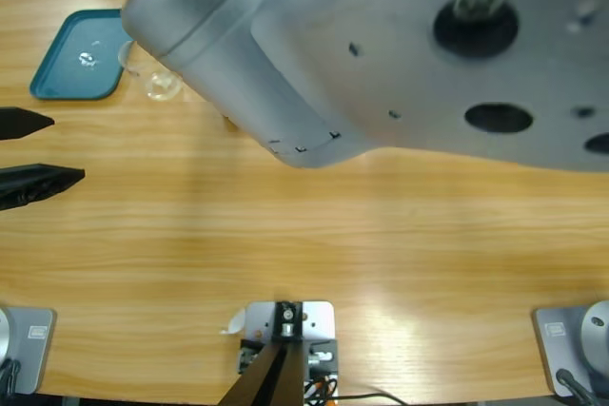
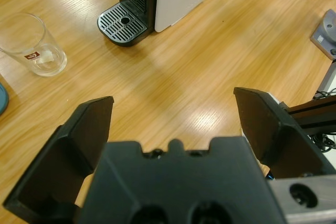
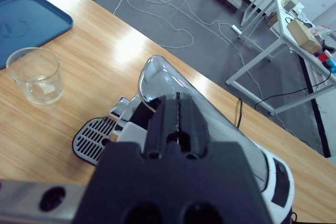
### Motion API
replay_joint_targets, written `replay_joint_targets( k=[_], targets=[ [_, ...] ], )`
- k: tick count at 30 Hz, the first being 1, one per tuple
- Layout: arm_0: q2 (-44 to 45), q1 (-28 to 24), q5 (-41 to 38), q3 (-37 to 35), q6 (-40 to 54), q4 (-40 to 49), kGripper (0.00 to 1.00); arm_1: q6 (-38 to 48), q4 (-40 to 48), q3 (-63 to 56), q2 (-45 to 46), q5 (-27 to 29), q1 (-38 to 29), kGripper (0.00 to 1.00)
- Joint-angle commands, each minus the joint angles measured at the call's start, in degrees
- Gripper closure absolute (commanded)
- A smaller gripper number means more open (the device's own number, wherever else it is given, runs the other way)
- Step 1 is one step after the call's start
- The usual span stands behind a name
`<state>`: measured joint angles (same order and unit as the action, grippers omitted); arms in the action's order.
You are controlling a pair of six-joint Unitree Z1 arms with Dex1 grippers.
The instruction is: Pour coffee
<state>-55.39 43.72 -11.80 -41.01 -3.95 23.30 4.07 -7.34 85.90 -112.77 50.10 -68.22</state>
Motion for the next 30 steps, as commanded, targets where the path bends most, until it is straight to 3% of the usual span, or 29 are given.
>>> replay_joint_targets(
  k=[1,30],
  targets=[
    [3.1,0.6,-1.0,2.2,-1.2,2.5,0.004,1.8,1.6,-5.8,-6.9,-1.4,-0.8,1.000],
    [3.1,0.6,-1.0,1.6,-1.2,4.2,0.004,5.1,6.1,-8.3,-12.6,-5.0,2.0,1.000]
  ],
)
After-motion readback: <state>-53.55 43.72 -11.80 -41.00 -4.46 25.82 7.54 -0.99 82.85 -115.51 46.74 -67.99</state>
